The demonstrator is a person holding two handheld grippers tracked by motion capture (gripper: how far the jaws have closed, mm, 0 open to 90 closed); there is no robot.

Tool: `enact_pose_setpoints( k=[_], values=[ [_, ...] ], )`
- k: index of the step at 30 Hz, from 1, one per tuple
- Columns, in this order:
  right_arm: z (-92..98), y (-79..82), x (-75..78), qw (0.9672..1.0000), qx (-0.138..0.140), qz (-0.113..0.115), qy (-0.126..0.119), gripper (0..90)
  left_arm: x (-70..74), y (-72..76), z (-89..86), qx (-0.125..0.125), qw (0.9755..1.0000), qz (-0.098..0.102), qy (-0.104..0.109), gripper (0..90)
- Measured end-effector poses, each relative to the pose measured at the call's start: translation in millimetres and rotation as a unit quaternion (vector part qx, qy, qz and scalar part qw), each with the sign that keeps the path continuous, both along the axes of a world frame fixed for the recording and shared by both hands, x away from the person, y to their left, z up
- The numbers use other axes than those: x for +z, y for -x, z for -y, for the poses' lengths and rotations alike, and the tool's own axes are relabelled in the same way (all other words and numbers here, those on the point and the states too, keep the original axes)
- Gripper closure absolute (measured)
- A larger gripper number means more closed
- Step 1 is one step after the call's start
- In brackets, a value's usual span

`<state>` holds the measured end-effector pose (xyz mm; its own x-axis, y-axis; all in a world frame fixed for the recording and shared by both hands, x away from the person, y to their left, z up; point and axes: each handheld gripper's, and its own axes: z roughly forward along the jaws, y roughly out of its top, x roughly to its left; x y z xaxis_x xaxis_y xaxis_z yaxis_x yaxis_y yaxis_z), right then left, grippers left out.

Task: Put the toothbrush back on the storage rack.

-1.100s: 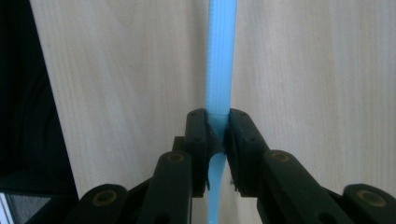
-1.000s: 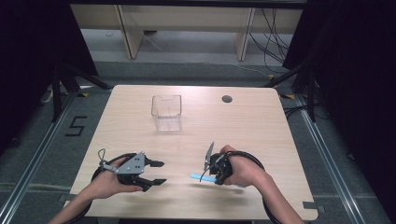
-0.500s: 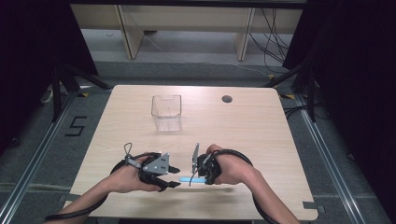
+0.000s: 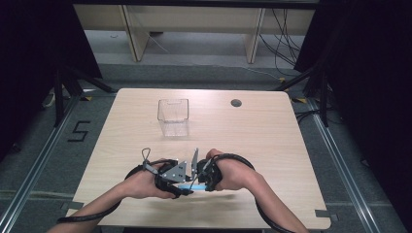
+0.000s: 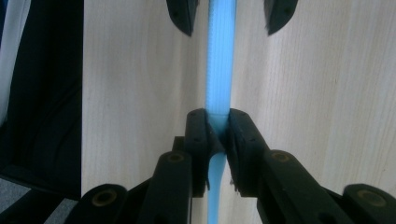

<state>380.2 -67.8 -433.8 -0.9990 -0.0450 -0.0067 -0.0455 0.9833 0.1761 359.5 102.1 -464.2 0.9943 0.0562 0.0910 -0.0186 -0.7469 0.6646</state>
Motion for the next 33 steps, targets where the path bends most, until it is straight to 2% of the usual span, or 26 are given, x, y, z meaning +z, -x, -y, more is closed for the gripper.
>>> enact_pose_setpoints(
  k=[2, 3, 4, 5, 6, 7, 8, 9, 10, 11, 12, 14, 16, 17, 19, 20, 22, 25, 26, 27, 28, 29, 30, 31, 32, 33],
  values=[
    [-1.5, 1.2, 0.3, 0.9999, -0.006, -0.009, 0.003, 79.2, -1.7, 1.1, 1.4, 0.002, 1.0000, -0.006, 0.002, 58.1],
    [-3.2, 1.0, 1.5, 0.9999, 0.001, -0.016, 0.005, 79.2, -0.3, -3.1, 2.2, -0.016, 0.9997, 0.020, -0.002, 58.9],
    [-3.2, 1.0, 1.5, 0.9999, 0.001, -0.016, 0.005, 79.2, -0.3, -3.1, 2.2, -0.016, 0.9997, 0.020, -0.002, 59.6],
    [-5.0, 0.0, 3.7, 0.9997, 0.013, -0.008, 0.016, 79.2, 2.3, -11.1, 4.4, -0.071, 0.9960, 0.052, -0.015, 60.9],
    [-5.0, 0.0, 3.7, 0.9997, 0.013, -0.008, 0.016, 79.2, 2.3, -11.1, 4.4, -0.071, 0.9960, 0.052, -0.015, 61.7],
    [-6.6, 1.6, 3.7, 0.9999, 0.001, -0.009, 0.011, 79.2, 1.5, -6.7, 2.0, -0.031, 0.9987, 0.039, -0.010, 62.4],
    [-6.7, 1.6, 3.8, 0.9999, -0.001, -0.011, 0.010, 79.2, 1.9, -8.7, 2.7, -0.053, 0.9978, 0.038, -0.013, 62.9],
    [-6.7, 1.6, 3.8, 0.9999, -0.001, -0.011, 0.010, 79.2, 1.9, -8.7, 2.7, -0.053, 0.9978, 0.038, -0.013, 63.8],
    [-6.6, 3.0, 4.7, 0.9992, -0.016, -0.033, 0.016, 79.2, -4.5, 8.9, 0.7, 0.039, 0.9978, -0.051, 0.018, 63.8],
    [-7.3, 0.9, 4.6, 0.9998, 0.002, -0.021, 0.003, 79.2, -7.5, 32.9, 2.4, 0.136, 0.9725, -0.183, 0.046, 65.3],
    [-7.2, 0.2, 4.2, 0.9997, 0.006, -0.023, -0.001, 79.2, -7.5, 34.2, 2.0, 0.146, 0.9703, -0.186, 0.049, 65.5],
    [-7.3, 0.3, 4.6, 0.9998, 0.005, -0.021, -0.006, 79.2, -7.2, 27.8, -0.2, 0.127, 0.9797, -0.148, 0.048, 66.2],
    [-6.7, -0.6, 3.6, 0.9997, 0.008, -0.021, -0.007, 79.2, -6.7, 27.4, -1.1, 0.128, 0.9796, -0.148, 0.047, 66.3],
    [-6.6, -0.8, 4.7, 0.9997, 0.008, -0.020, -0.007, 79.2, 0.5, -1.2, -3.8, -0.001, 0.9999, 0.005, 0.015, 66.3],
    [-5.7, -0.7, 5.7, 0.9999, -0.001, -0.014, -0.004, 79.2, 1.1, -1.8, -4.5, 0.000, 0.9998, 0.014, 0.016, 66.5],
    [-5.1, -3.1, 5.5, 0.9999, 0.013, -0.005, -0.001, 79.2, 1.1, -1.8, -4.5, 0.000, 0.9998, 0.014, 0.016, 66.6],
    [-5.2, -3.2, 5.6, 0.9998, 0.015, -0.009, -0.008, 79.2, 0.1, -2.3, -4.7, 0.001, 0.9997, 0.012, 0.019, 66.9],
    [-4.1, 0.3, 8.4, 0.9998, -0.012, -0.014, -0.002, 79.2, -0.3, -3.5, -4.1, 0.006, 0.9996, 0.020, 0.020, 67.9],
    [-4.4, -0.2, 9.0, 0.9999, -0.009, -0.005, -0.005, 79.2, -1.0, -2.7, -3.7, 0.006, 0.9996, 0.016, 0.024, 68.2],
    [-4.8, -4.4, 8.2, 0.9998, 0.014, 0.004, -0.017, 79.2, -1.3, -2.2, -3.5, 0.005, 0.9997, 0.011, 0.023, 68.5],
    [-4.8, -1.9, 8.8, 0.9998, 0.000, -0.011, -0.015, 79.2, -0.9, -2.9, -3.5, 0.008, 0.9995, 0.023, 0.022, 68.9],
    [-5.3, -1.3, 9.7, 0.9998, -0.004, -0.009, -0.016, 79.2, -2.5, -2.6, -2.5, 0.001, 0.9997, 0.006, 0.024, 69.7],
    [-5.3, -1.3, 9.7, 0.9998, -0.004, -0.009, -0.016, 79.2, -2.5, -2.6, -2.5, 0.001, 0.9997, 0.006, 0.024, 71.0],
    [-5.0, -2.1, 10.1, 1.0000, -0.002, -0.004, -0.008, 79.2, -2.4, -5.4, -2.2, -0.019, 0.9995, 0.015, 0.018, 72.5],
    [-4.7, 0.8, 11.0, 0.9996, -0.021, -0.017, -0.002, 79.2, -2.9, -5.1, -2.3, -0.016, 0.9997, 0.006, 0.017, 73.5],
    [-5.1, -0.5, 11.4, 0.9998, -0.013, -0.014, 0.000, 79.2, -5.1, -3.2, -1.4, -0.002, 0.9994, 0.003, 0.035, 74.9]
  ],
)
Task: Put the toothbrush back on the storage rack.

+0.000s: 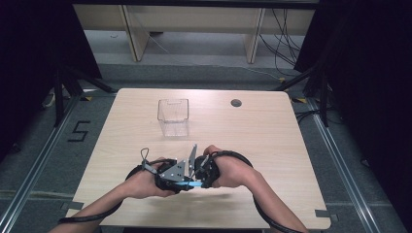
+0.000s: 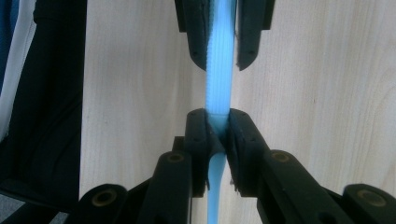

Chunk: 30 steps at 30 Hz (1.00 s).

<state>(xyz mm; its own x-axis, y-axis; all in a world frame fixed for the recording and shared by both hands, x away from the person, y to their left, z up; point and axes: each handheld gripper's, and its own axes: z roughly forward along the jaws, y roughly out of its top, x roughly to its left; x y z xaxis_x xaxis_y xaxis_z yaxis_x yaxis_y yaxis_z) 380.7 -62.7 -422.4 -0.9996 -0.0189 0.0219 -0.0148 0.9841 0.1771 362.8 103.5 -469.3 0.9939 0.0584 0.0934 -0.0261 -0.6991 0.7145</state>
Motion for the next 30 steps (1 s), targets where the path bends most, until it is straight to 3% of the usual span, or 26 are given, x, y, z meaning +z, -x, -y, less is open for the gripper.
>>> enact_pose_setpoints(
  k=[2, 5, 7, 9, 12, 13, 14, 15, 16, 18, 19, 20, 21, 22, 23, 25, 26, 27, 30],
  values=[
    [-0.4, -4.2, -0.6, 0.9995, 0.027, 0.017, -0.006, 79.2, -0.9, 1.5, -0.1, 0.004, 1.0000, -0.006, 0.002, 76.4],
    [-0.8, -4.9, -1.2, 0.9993, 0.031, 0.021, -0.010, 79.2, -0.2, 1.5, -1.2, 0.002, 1.0000, 0.004, 0.002, 77.0],
    [-0.8, -2.5, -0.1, 0.9998, 0.016, 0.011, -0.001, 79.0, 0.5, 2.1, -2.8, -0.001, 0.9998, 0.018, 0.004, 77.6],
    [-0.9, -1.1, 1.4, 1.0000, 0.003, 0.001, -0.002, 78.6, 0.5, 2.4, -4.7, -0.004, 0.9997, 0.021, 0.013, 77.7],
    [0.7, -4.7, 1.7, 0.9998, 0.014, 0.009, -0.015, 77.6, 1.2, 2.2, -7.3, -0.006, 0.9995, 0.022, 0.022, 77.8],
    [1.3, -5.0, 3.0, 0.9996, 0.008, 0.009, -0.025, 75.5, 1.6, 2.4, -9.2, -0.003, 0.9993, 0.020, 0.032, 77.8],
    [5.5, -7.0, 8.0, 0.9988, -0.001, 0.024, -0.042, 70.5, 3.5, 1.6, -12.7, 0.002, 0.9991, 0.024, 0.035, 77.8],
    [6.7, -5.2, 11.3, 0.9987, -0.023, 0.021, -0.041, 69.4, 4.2, 1.7, -14.9, 0.007, 0.9989, 0.021, 0.041, 77.8],
    [8.3, -6.9, 14.7, 0.9972, -0.024, 0.032, -0.063, 67.8, 5.2, 1.2, -17.5, 0.009, 0.9989, 0.023, 0.040, 77.9],
    [11.1, -8.0, 18.4, 0.9957, -0.035, 0.036, -0.078, 66.2, 4.5, 0.7, -20.0, 0.015, 0.9983, 0.026, 0.050, 77.8],
    [18.6, -2.9, 27.8, 0.9883, -0.102, 0.040, -0.106, 61.8, 3.6, 0.2, -23.8, 0.026, 0.9975, 0.029, 0.059, 77.8],
    [20.9, -3.1, 30.6, 0.9847, -0.109, 0.043, -0.129, 60.5, 3.6, -0.3, -26.5, 0.031, 0.9973, 0.033, 0.057, 77.8],
    [24.7, -3.9, 34.0, 0.9806, -0.117, 0.049, -0.149, 59.7, 1.6, -0.5, -28.6, 0.042, 0.9959, 0.033, 0.073, 77.8],
    [24.7, -3.9, 34.0, 0.9806, -0.117, 0.049, -0.149, 59.7, 1.6, -0.5, -28.6, 0.042, 0.9959, 0.033, 0.073, 77.8],
    [30.0, -0.9, 38.7, 0.9728, -0.147, 0.056, -0.171, 58.8, 0.5, -1.1, -30.9, 0.047, 0.9953, 0.033, 0.078, 77.8],
    [37.9, -0.4, 43.4, 0.9600, -0.164, 0.077, -0.213, 57.2, -1.9, -1.3, -36.0, 0.069, 0.9925, 0.039, 0.093, 77.8],
    [46.0, 3.4, 47.3, 0.9452, -0.194, 0.089, -0.248, 56.6, -4.2, -1.5, -40.5, 0.086, 0.9892, 0.044, 0.110, 77.8],
    [49.0, 4.7, 48.3, 0.9394, -0.204, 0.094, -0.259, 56.6, -4.8, -1.8, -43.7, 0.096, 0.9874, 0.048, 0.117, 77.8],
    [60.5, 10.7, 48.6, 0.9150, -0.239, 0.107, -0.307, 55.5, -6.9, -0.9, -51.1, 0.128, 0.9790, 0.054, 0.150, 77.8]
  ],
)
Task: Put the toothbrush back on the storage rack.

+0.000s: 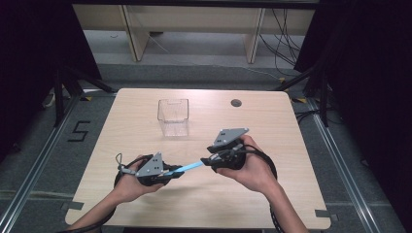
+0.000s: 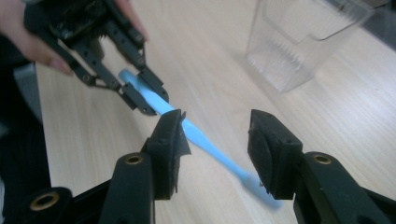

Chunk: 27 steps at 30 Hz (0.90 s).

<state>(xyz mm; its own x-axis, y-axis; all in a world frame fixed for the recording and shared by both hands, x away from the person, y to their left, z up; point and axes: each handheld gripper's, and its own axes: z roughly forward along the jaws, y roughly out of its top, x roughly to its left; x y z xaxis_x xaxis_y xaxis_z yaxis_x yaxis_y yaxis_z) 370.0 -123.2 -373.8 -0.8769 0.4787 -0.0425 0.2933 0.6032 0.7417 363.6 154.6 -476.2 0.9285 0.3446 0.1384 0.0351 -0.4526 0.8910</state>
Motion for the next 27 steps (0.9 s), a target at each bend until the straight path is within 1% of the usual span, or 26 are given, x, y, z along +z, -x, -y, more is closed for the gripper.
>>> enact_pose_setpoints(
  k=[1, 2, 3, 4, 5, 6, 7, 8, 9, 10, 11, 12, 13, 14, 15, 16, 17, 19, 20, 21, 22, 23, 24, 25, 26, 27],
  values=[
    [0.0, 0.0, 0.0, 1.0000, 0.000, 0.000, 0.000, 55.5, 0.0, 0.0, 0.0, 0.000, 1.0000, 0.000, 0.000, 77.8],
    [7.1, 3.0, -4.2, 0.9985, -0.026, 0.005, -0.047, 55.1, -1.0, 0.7, -4.3, 0.023, 0.9995, 0.005, 0.023, 77.8],
    [9.7, 3.5, -6.0, 0.9975, -0.036, 0.008, -0.060, 54.8, -2.4, 0.3, -5.6, 0.030, 0.9987, 0.007, 0.040, 77.8],
    [12.5, 5.2, -9.0, 0.9955, -0.052, 0.005, -0.079, 54.8, -2.2, 1.1, -7.7, 0.044, 0.9979, 0.012, 0.045, 77.8],
    [12.5, 5.2, -9.0, 0.9955, -0.052, 0.005, -0.079, 54.8, -2.2, 1.1, -7.7, 0.044, 0.9979, 0.012, 0.045, 77.8],
    [17.1, 6.1, -18.7, 0.9895, -0.077, -0.005, -0.123, 54.9, -2.8, 2.0, -10.0, 0.062, 0.9957, 0.016, 0.066, 77.8],
    [17.1, 6.1, -18.7, 0.9895, -0.077, -0.005, -0.123, 54.9, -2.8, 2.0, -10.0, 0.062, 0.9957, 0.016, 0.066, 77.8],
    [19.8, 6.6, -27.7, 0.9831, -0.102, -0.013, -0.152, 54.9, -3.3, 3.0, -10.5, 0.075, 0.9937, 0.022, 0.080, 77.8],
    [19.8, 5.8, -31.4, 0.9815, -0.104, -0.018, -0.160, 55.2, -3.5, 3.3, -10.6, 0.080, 0.9929, 0.024, 0.085, 77.8],
    [19.8, 5.8, -31.4, 0.9815, -0.104, -0.018, -0.160, 55.2, -3.5, 3.3, -10.6, 0.080, 0.9929, 0.024, 0.085, 77.8],
    [19.5, 6.5, -35.3, 0.9782, -0.116, -0.030, -0.170, 55.5, -3.9, 3.5, -10.7, 0.087, 0.9916, 0.027, 0.092, 77.8],
    [17.0, 4.8, -43.1, 0.9724, -0.134, -0.050, -0.184, 55.6, -4.2, 3.7, -11.0, 0.094, 0.9904, 0.028, 0.098, 77.8],
    [17.0, 4.8, -43.1, 0.9724, -0.134, -0.050, -0.184, 55.6, -4.2, 3.7, -11.0, 0.094, 0.9904, 0.028, 0.098, 77.8],
    [12.7, 2.1, -48.7, 0.9685, -0.144, -0.057, -0.195, 55.9, -4.5, 3.2, -11.5, 0.099, 0.9894, 0.028, 0.102, 77.8],
    [12.7, 2.1, -48.7, 0.9685, -0.144, -0.057, -0.195, 55.9, -4.5, 3.2, -11.5, 0.099, 0.9894, 0.028, 0.102, 77.8],
    [7.1, -0.3, -51.8, 0.9648, -0.152, -0.069, -0.203, 56.2, -5.2, 3.0, -11.3, 0.105, 0.9885, 0.027, 0.106, 77.8],
    [4.4, -1.1, -52.5, 0.9632, -0.154, -0.073, -0.208, 56.2, -5.7, 2.8, -11.3, 0.106, 0.9883, 0.027, 0.107, 77.8],
    [-1.8, -3.2, -53.2, 0.9574, -0.158, -0.084, -0.226, 56.2, -6.0, 2.9, -11.3, 0.108, 0.9879, 0.027, 0.108, 77.8],
    [-5.0, -6.5, -54.0, 0.9565, -0.153, -0.082, -0.235, 56.2, -6.3, 3.1, -11.5, 0.108, 0.9878, 0.027, 0.109, 77.8],
    [-6.7, -7.4, -53.9, 0.9550, -0.155, -0.090, -0.236, 56.2, -6.3, 3.3, -11.6, 0.109, 0.9875, 0.028, 0.110, 77.8],
    [-9.1, -9.5, -55.5, 0.9536, -0.157, -0.087, -0.242, 56.1, -6.1, 3.5, -11.7, 0.109, 0.9874, 0.027, 0.111, 77.8],
    [-11.5, -9.1, -54.9, 0.9513, -0.162, -0.104, -0.241, 56.1, -6.0, 3.6, -12.1, 0.110, 0.9871, 0.029, 0.112, 77.8],
    [-12.6, -12.2, -56.9, 0.9522, -0.159, -0.099, -0.241, 56.1, -6.0, 3.6, -12.3, 0.111, 0.9869, 0.029, 0.113, 77.8],
    [-13.1, -13.2, -57.4, 0.9519, -0.162, -0.099, -0.240, 56.1, -6.0, 3.6, -12.3, 0.111, 0.9869, 0.029, 0.113, 77.8],
    [-15.1, -14.7, -58.9, 0.9473, -0.160, -0.114, -0.253, 56.0, -6.5, 3.8, -12.5, 0.113, 0.9866, 0.028, 0.114, 77.8],
    [-15.5, -15.6, -59.4, 0.9460, -0.161, -0.115, -0.256, 55.7, -7.0, 3.8, -12.4, 0.113, 0.9866, 0.028, 0.114, 77.8]
  ],
)
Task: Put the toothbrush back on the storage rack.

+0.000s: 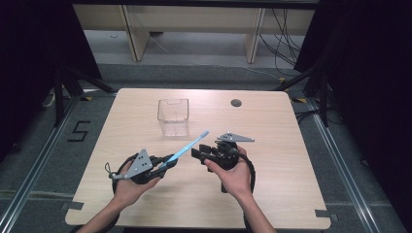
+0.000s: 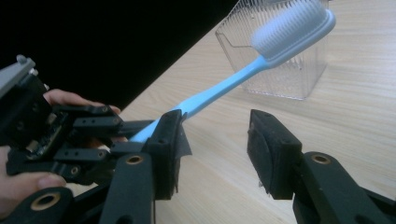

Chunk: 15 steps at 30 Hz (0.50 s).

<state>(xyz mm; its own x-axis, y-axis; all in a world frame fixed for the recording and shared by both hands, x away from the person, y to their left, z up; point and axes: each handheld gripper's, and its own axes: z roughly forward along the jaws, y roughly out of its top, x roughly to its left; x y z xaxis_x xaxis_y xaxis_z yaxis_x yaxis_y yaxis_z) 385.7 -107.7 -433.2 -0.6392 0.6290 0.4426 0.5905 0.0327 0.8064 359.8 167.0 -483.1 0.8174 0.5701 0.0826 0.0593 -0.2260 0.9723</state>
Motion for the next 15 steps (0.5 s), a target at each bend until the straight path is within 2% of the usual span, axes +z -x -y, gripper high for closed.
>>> enact_pose_setpoints(
  k=[1, 3, 5, 6, 9, 12, 13, 15],
  values=[
    [-1.2, -1.0, -1.2, 0.9999, -0.006, -0.008, -0.005, 55.3, -0.5, 0.1, 0.1, 0.000, 1.0000, 0.000, 0.000, 77.8],
    [-1.9, -4.7, -3.0, 0.9999, -0.003, -0.002, -0.011, 54.9, -2.2, -0.2, 1.4, -0.002, 1.0000, 0.001, 0.005, 77.8],
    [-2.7, -7.2, -3.3, 0.9997, -0.008, -0.013, -0.020, 54.1, -2.3, 0.7, 1.5, 0.000, 1.0000, -0.002, 0.001, 77.7],
    [-3.4, -6.3, -2.3, 0.9992, -0.010, -0.027, -0.028, 54.0, -2.5, 0.6, 1.8, -0.001, 1.0000, -0.002, 0.000, 77.8],
    [-4.2, -11.4, -3.9, 0.9995, -0.013, -0.009, -0.028, 53.5, -2.9, 0.4, 2.7, 0.000, 1.0000, -0.002, 0.002, 77.7],
    [-6.9, -13.5, -3.7, 0.9990, -0.019, -0.018, -0.037, 53.2, -4.6, -0.4, 4.4, -0.004, 0.9999, 0.000, 0.012, 77.7],
    [-7.3, -14.9, -4.4, 0.9991, -0.016, -0.012, -0.037, 53.2, -4.2, 0.8, 4.2, 0.000, 1.0000, -0.004, 0.003, 77.7],
    [-9.4, -16.1, -4.6, 0.9990, -0.018, -0.012, -0.040, 53.9, -5.7, 0.8, 6.0, -0.001, 1.0000, -0.004, 0.004, 77.7]
  ],
)
